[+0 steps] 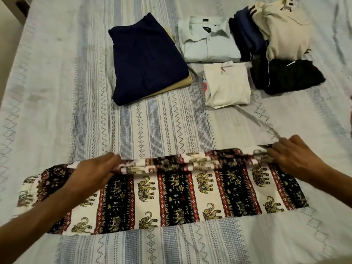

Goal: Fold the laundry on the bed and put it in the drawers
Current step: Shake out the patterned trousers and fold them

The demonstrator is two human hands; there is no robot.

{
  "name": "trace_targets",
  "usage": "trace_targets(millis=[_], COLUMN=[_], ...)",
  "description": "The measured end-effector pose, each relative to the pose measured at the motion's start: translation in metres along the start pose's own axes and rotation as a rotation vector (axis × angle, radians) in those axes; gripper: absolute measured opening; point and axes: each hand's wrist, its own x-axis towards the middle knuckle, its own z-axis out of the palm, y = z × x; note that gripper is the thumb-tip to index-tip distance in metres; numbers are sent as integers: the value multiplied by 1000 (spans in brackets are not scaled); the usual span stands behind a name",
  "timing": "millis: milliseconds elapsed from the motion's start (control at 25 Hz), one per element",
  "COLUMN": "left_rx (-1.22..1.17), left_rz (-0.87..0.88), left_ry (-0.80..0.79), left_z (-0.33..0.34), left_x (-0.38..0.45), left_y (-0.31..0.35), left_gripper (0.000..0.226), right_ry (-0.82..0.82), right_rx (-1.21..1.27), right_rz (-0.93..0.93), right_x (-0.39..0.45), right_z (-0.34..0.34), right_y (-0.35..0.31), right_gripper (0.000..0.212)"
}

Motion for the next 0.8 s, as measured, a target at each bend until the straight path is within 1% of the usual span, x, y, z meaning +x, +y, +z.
trace_targets(millis=[80, 200, 320, 400, 440, 560, 640, 720, 800], left_rx=[89, 202, 256, 314, 344, 352, 289, 273, 272], left_rz=[53, -4, -107, -155, -170, -194, -204, -232, -241], left_ry=[-49, -115, -83, -55, -51, -41, -6, 25, 20], left_z=[17, 45, 59, 60, 60, 56, 51, 50, 54], left_x=[-14, -25, -18, -12, -10, -4, 0, 2, -1], left_y=[7, 15, 18, 21, 22, 13, 3, -1, 3], left_gripper=[62, 70, 67, 64, 64, 60, 55, 52, 53], right_ry=[-9, -33, -69, -118, -150, -217, -173, -134, -120], right_rx=[-17, -21, -17, -67, -115, -220, -201, -169, -126], right_rz=[-31, -24, 100, 139, 150, 164, 199, 275, 268], right_x=[-12, -11, -8, -8, -9, -3, 8, 16, 11], right_z=[17, 42, 50, 50, 50, 45, 38, 33, 39], right_y=[-10, -25, -29, -23, -20, -10, -2, 4, 2], right_gripper=[49, 54, 56, 58, 57, 43, 36, 32, 35])
